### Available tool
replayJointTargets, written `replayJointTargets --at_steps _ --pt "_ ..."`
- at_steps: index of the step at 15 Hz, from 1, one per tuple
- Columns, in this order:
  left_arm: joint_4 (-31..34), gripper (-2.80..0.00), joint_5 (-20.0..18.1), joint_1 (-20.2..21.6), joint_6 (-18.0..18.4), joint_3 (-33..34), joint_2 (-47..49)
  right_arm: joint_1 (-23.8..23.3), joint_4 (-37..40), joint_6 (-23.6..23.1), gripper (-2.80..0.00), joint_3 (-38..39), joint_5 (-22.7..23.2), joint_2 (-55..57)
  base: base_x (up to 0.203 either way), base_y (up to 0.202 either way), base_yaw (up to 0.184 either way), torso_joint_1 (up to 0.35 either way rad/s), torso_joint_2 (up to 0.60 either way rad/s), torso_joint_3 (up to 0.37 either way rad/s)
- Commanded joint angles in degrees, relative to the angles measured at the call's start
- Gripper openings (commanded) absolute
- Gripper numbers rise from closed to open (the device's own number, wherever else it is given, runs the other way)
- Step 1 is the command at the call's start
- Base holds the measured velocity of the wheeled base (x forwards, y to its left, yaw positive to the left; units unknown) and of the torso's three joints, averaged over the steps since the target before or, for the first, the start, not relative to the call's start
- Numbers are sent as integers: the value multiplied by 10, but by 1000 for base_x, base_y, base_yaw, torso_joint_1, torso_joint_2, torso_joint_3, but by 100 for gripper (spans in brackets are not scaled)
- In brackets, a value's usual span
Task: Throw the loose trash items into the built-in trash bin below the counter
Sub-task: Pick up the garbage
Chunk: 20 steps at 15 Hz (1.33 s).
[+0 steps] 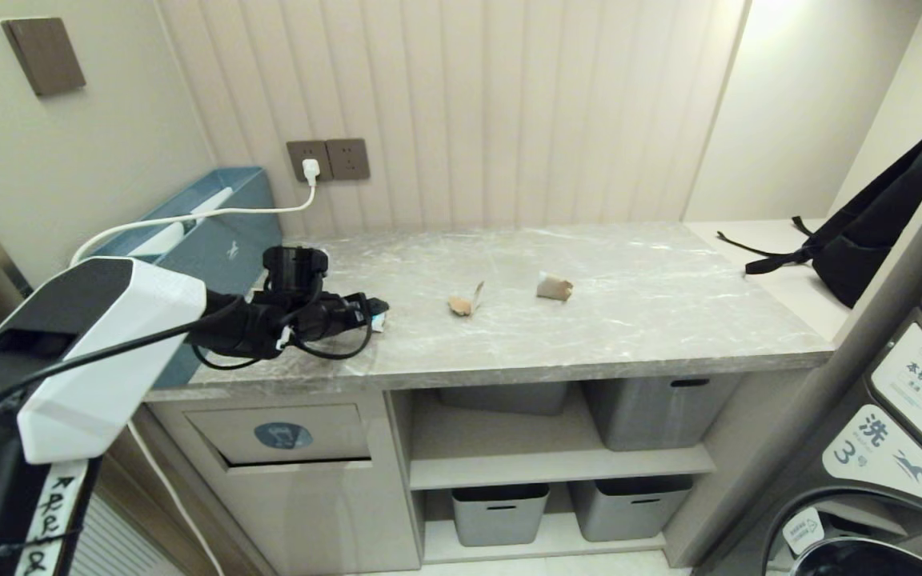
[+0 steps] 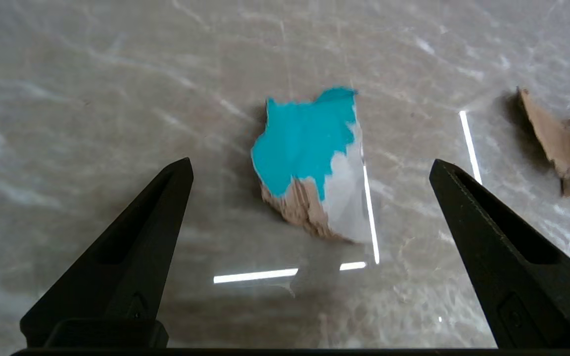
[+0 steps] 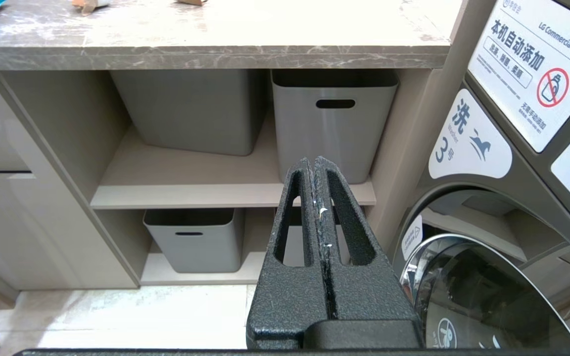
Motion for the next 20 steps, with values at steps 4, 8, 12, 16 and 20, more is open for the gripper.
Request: replayJointTargets --at_steps 4,8,12,16,20 --pt "-15 0 14 3 2 -19 25 0 0 0 -280 0 0 0 0 0 0 0 0 0" --pt "-19 -280 16 5 10 -24 34 0 0 0 -280 0 0 0 0 0 0 0 0 0" --pt "-18 -280 14 5 13 -23 35 0 0 0 -280 0 0 0 0 0 0 0 0 0" --pt "-17 -280 16 5 24 -4 24 0 0 0 -280 0 0 0 0 0 0 0 0 0" --pt "-14 -280 9 7 29 21 -32 0 0 0 -280 0 0 0 0 0 0 0 0 0"
